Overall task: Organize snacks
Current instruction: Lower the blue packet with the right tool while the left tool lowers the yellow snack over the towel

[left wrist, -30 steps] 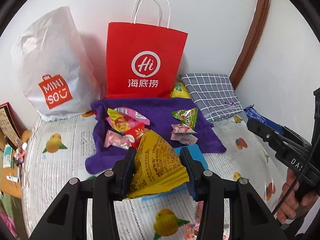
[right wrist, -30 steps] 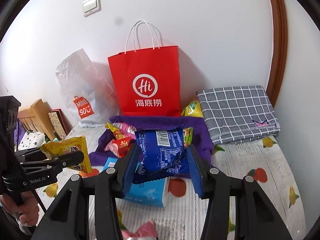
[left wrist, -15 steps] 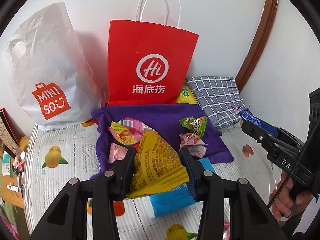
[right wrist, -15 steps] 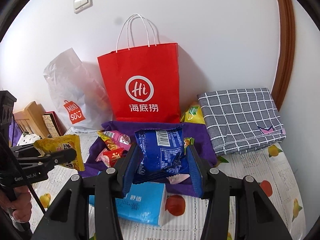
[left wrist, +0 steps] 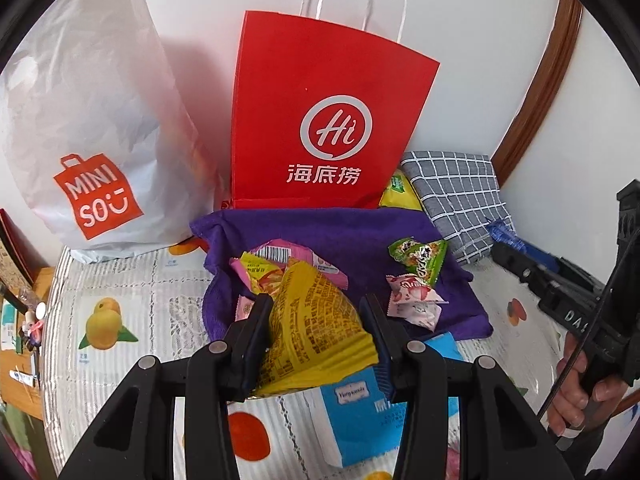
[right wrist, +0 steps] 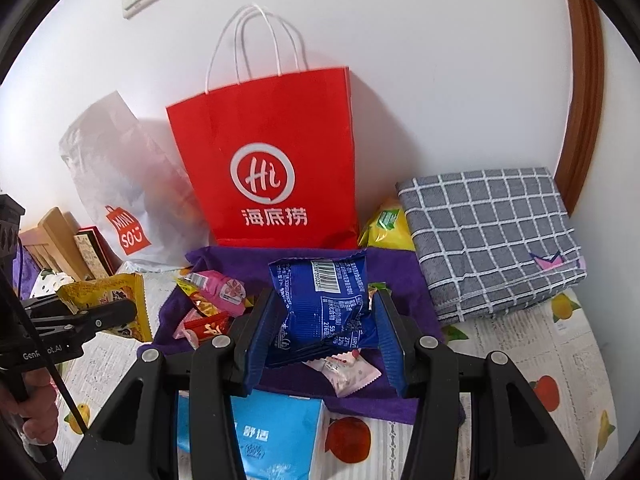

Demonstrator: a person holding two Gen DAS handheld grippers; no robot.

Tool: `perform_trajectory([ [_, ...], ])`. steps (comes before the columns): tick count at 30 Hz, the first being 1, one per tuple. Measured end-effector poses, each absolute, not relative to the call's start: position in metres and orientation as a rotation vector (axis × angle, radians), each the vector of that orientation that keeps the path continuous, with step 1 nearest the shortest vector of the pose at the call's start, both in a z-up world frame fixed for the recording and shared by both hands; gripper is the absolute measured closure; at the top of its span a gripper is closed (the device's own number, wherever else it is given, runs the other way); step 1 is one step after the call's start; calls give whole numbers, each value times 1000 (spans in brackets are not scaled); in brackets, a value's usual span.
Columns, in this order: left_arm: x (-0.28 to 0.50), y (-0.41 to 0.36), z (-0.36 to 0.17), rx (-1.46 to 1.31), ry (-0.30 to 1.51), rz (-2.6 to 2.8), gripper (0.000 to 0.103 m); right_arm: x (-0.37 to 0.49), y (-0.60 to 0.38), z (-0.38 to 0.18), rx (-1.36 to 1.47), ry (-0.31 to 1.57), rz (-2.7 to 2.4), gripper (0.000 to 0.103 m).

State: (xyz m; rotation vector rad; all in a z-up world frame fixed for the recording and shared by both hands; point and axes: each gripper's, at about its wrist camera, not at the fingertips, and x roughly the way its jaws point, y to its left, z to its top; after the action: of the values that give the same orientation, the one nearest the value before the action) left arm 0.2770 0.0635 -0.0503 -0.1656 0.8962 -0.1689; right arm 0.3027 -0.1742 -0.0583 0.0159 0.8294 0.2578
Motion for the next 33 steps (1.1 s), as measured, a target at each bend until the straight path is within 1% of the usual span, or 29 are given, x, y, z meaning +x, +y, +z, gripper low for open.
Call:
perform_trajectory([
  [14, 318, 33, -74, -144, 926, -235, 60, 334, -182, -127, 16, 969, 275, 54],
  [25, 341, 16, -104, -126, 991, -260, 60, 341, -182, -153, -1, 1020, 263, 54],
  [33, 348, 15, -118, -131, 1020, -257, 60, 341, -180, -160, -28, 1028, 249, 54],
])
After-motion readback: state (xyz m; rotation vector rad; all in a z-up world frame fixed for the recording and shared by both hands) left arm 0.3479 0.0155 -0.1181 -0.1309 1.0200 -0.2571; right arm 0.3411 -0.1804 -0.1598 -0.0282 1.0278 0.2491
